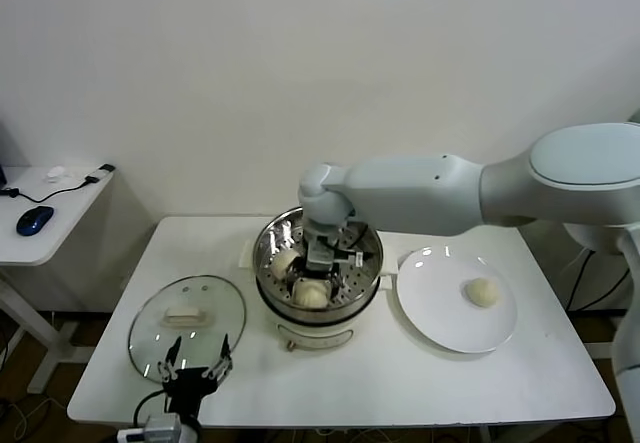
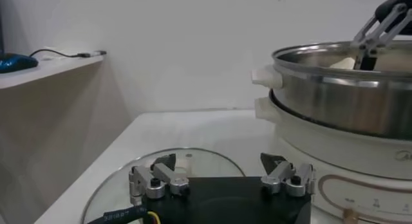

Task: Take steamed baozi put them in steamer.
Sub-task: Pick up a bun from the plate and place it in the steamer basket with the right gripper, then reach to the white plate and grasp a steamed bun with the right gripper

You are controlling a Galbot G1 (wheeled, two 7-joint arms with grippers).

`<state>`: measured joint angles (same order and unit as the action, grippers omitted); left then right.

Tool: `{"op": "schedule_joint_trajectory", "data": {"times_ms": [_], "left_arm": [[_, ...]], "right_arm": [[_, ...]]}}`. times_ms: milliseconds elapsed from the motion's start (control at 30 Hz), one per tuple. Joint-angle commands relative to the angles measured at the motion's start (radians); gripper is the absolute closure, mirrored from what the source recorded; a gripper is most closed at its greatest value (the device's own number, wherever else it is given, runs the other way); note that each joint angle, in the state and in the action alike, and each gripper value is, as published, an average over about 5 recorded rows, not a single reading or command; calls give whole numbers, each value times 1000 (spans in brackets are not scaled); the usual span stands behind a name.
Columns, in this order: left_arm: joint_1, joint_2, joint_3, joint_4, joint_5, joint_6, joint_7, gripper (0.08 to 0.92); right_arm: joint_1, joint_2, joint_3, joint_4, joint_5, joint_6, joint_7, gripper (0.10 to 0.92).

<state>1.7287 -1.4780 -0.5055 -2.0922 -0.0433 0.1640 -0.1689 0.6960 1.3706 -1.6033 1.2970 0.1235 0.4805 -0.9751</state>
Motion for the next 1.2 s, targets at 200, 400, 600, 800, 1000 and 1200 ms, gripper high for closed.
{"op": "schedule_joint_trajectory", "data": {"times_ms": [200,400,600,800,1000,1200], "left_arm": [[0,4,11,-4,0,2,2,177],[-3,8,16,-3,1,1,3,177],[-9,7,12,1,2,6,5,177],[-2,-2,7,3,11,6,6,177],[10,-11,7,8,24,1,5,177],[24,-17,4,6,30,-3,3,177]], "right_arm": [[319,-189,-192,-173,456,-111,-93,203],[362,-442,-273,-167,496,-473,-90,203],[222,-636,-280,-155,414,-563,-79,202],[-14,-719,-108,-190,288,-593,-49,203],[-236,-722,88,-230,242,-615,-27,203],[-374,-692,197,-303,178,-614,-16,203]]}}
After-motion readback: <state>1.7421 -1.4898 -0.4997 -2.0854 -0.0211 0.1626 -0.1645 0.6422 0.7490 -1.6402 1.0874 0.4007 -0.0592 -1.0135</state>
